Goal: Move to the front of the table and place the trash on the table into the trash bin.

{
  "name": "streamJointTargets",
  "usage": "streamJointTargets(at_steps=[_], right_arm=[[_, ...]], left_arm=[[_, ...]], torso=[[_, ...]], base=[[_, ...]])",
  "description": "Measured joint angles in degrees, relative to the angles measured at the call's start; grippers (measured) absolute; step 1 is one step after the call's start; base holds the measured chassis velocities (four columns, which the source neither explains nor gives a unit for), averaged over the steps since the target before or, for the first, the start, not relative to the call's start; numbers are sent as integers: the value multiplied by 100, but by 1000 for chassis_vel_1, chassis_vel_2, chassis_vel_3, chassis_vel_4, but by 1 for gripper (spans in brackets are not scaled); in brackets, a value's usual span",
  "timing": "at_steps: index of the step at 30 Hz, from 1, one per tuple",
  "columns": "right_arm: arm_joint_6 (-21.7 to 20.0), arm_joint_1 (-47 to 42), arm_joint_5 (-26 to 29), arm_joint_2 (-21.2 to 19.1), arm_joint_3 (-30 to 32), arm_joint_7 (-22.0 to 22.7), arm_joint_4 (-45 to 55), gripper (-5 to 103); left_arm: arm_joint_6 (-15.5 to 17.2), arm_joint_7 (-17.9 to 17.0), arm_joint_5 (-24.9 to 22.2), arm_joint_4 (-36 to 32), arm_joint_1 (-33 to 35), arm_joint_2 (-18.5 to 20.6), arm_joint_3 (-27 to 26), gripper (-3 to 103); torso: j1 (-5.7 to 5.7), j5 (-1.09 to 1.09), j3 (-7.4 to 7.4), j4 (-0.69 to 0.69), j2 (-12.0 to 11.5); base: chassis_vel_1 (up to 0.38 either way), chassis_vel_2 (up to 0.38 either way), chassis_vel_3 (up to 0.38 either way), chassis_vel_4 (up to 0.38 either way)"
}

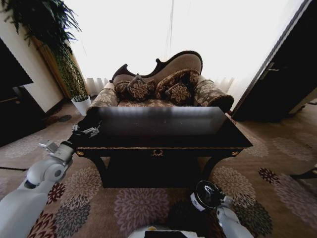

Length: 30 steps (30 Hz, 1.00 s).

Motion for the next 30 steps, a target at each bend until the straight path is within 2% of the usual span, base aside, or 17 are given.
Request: streamJointTargets(at_steps=[5, 17, 25, 30], right_arm=[[16, -432, -65, 128, 106, 3, 587, 100], [374, -1573, -440, 518, 725, 25, 2169, 100], [493, -2422, -452, 705, 1150, 52, 3325, 100], [417, -2998, -307, 832, 1443, 135, 4460, 100]], left_arm=[[-1, 0, 0, 0, 0, 0, 0, 100], [0, 0, 0, 0, 0, 0, 0, 100], [0, 0, 0, 0, 0, 0, 0, 100], [0, 0, 0, 0, 0, 0, 0, 100]], torso=[[0, 1, 0, -1, 1], [0, 1, 0, -1, 1], [0, 1, 0, -1, 2], [-1, 0, 0, 0, 1]], base=[[0, 0, 0, 0], [0, 0, 0, 0], [0, 0, 0, 0], [0, 0, 0, 0]])
